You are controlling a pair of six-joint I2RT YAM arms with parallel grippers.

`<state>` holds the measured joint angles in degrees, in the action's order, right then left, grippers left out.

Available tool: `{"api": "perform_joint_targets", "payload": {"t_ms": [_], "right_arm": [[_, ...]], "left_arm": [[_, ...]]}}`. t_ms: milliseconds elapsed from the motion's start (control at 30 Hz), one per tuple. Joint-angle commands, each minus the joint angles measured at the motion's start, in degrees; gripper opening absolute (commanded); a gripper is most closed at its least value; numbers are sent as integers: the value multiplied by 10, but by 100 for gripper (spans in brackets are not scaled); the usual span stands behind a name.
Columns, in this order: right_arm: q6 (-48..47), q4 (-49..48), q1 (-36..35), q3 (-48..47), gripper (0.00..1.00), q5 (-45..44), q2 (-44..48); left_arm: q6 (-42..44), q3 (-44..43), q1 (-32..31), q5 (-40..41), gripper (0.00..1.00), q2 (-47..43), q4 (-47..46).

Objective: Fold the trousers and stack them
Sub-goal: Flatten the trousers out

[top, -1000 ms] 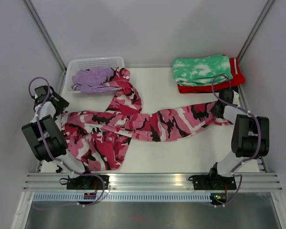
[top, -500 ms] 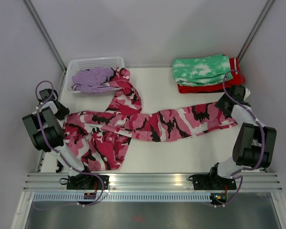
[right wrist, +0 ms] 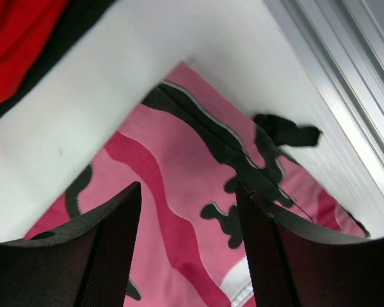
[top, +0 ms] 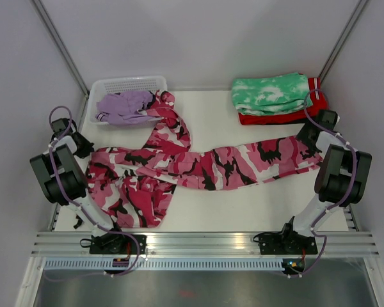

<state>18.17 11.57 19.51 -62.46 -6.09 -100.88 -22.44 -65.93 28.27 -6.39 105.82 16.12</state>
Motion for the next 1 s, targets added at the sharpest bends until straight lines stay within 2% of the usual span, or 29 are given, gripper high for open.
{"api": "perform_joint_targets", "payload": {"t_ms": [0,167,367,400,567,600,633,667,733,833,967], "right_arm": [[-60,-64,1,-29,68,50,-5],[-123,-102,1,-32,69,56,-26],[-113,-81,1,-55,64,39,-94],[-111,-78,1,-60,62,33,-102],[-107,-68,2,-80,33,39,-114],[-107,-65,2,-84,26,41,-122],[-107,-57,2,-88,8,42,-126],[-103,-54,2,-93,0,42,-127],[-95,-54,2,-89,0,58,-115],[-75,-96,2,-59,0,124,-45],[-50,-110,2,-50,0,136,105]], "left_arm": [[26,6,-1,-52,2,-80,-24],[30,5,-1,-74,2,-128,-23],[35,-6,-1,-88,2,-162,-10],[35,-9,-1,-89,2,-165,-7],[40,-35,-1,-91,2,-186,21],[41,-39,-1,-90,2,-192,26],[41,-47,-1,-92,2,-197,30],[41,-53,-1,-93,2,-210,41],[42,-72,-1,-101,2,-228,50],[41,-103,-1,-115,2,-271,66],[43,-161,-1,-144,2,-324,104]]}}
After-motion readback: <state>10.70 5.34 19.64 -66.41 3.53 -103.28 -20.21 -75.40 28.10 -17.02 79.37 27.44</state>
